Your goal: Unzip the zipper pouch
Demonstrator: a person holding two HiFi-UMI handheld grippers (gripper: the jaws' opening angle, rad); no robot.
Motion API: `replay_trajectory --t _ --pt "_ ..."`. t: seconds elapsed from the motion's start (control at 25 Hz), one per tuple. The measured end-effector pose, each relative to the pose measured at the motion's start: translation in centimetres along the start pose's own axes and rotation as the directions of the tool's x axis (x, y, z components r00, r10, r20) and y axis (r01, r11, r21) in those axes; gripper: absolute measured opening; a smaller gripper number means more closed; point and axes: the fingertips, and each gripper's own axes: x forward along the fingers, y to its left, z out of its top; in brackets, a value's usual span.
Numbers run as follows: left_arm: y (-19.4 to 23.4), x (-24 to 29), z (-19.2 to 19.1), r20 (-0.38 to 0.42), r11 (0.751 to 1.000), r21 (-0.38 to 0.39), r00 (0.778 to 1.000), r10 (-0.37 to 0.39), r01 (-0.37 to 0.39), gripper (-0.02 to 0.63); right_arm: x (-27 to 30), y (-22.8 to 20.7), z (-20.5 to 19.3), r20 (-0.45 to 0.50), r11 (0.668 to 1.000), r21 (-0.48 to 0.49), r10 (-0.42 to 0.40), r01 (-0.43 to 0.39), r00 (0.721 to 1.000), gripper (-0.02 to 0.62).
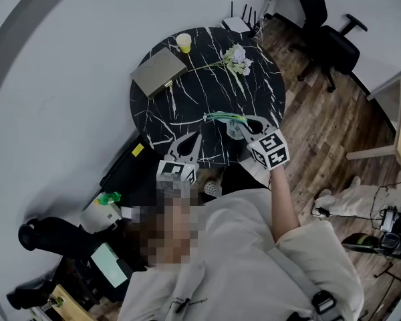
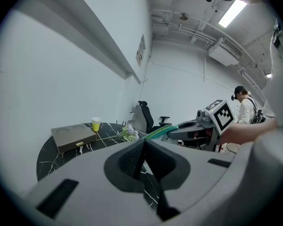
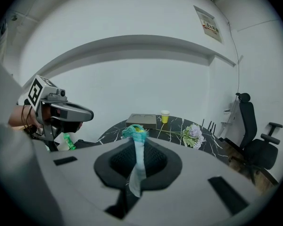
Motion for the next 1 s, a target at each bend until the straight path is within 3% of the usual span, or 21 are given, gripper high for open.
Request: replay_trajectory --t 1.0 --pt "0.51 -0.34 -0.70 -0.023 1.000 0.012 1.000 -0.004 0.005 0.021 0.28 0.57 0.55 -0.025 1.000 -0.028 0.004 -0.004 1.000 0.017"
